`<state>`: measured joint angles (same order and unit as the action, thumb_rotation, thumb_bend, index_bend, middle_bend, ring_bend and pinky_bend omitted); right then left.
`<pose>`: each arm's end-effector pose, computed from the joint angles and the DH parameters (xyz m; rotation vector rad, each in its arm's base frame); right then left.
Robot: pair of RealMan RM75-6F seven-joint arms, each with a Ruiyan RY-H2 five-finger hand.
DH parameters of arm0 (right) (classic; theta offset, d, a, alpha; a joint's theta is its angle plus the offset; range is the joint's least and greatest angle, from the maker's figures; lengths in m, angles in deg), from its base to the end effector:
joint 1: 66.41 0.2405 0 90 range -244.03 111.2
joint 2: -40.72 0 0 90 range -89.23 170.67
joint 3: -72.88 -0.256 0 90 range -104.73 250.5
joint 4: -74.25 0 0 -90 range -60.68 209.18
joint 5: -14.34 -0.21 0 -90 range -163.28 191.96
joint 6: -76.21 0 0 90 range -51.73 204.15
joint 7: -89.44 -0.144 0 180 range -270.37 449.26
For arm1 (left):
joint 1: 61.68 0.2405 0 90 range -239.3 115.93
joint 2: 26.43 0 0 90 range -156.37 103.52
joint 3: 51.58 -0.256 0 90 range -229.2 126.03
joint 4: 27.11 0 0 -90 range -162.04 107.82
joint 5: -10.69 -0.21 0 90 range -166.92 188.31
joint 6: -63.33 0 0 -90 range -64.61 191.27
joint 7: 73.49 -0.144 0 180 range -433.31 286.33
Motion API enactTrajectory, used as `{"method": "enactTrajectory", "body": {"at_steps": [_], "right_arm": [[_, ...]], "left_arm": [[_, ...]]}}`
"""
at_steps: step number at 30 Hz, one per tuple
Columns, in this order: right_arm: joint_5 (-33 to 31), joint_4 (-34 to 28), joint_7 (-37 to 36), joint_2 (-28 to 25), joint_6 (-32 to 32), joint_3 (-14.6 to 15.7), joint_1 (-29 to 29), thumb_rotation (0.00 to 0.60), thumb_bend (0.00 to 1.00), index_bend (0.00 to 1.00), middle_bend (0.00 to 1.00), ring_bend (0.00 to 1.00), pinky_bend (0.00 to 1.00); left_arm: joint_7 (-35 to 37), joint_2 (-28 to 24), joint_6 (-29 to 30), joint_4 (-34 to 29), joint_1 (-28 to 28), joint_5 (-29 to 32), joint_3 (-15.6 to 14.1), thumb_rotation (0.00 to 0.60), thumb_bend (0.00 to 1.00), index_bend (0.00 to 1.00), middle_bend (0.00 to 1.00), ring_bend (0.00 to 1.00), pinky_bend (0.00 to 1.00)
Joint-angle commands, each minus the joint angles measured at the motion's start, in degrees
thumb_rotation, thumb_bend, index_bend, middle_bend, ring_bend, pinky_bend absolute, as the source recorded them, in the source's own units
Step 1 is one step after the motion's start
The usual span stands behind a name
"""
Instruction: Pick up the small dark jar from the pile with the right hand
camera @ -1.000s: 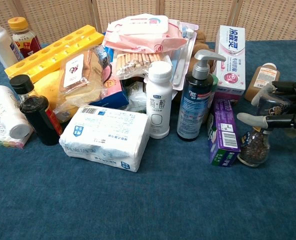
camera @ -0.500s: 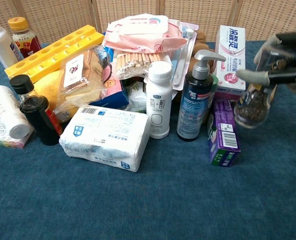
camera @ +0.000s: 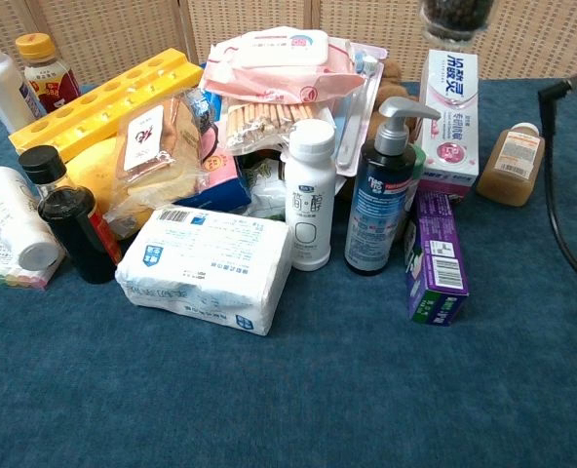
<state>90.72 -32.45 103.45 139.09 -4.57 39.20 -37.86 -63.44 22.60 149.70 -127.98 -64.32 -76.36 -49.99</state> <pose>-0.0605 -0.3108 0.0924 1.0227 -1.0714 1.8056 -0.2997 0.1635 0.2256 -1.3537 -0.9611 -0.9371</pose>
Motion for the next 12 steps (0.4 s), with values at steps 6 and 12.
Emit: {"method": "enactTrajectory", "body": {"at_steps": [6,12], "right_arm": [[-1.96,-2.54,3.85,-0.59,-0.75,-0.31,2.93,0.6,0.0,0.63,0.95,0.92,0.94],[-3.1,-2.11,3.67,-0.81,-1.89,0.66,3.38,0.6,0.0,0.64,0.95,0.92,0.94]], "left_arm": [[0.46,-0.11,0.09,0.18,0.05,-0.09,-0.03,0.6,0.08,0.0,0.0,0.0,0.0],[1.08,-0.33,0.29,0.45,0.16,0.12,0.05,0.6,0.08,0.0,0.0,0.0,0.0]]}}
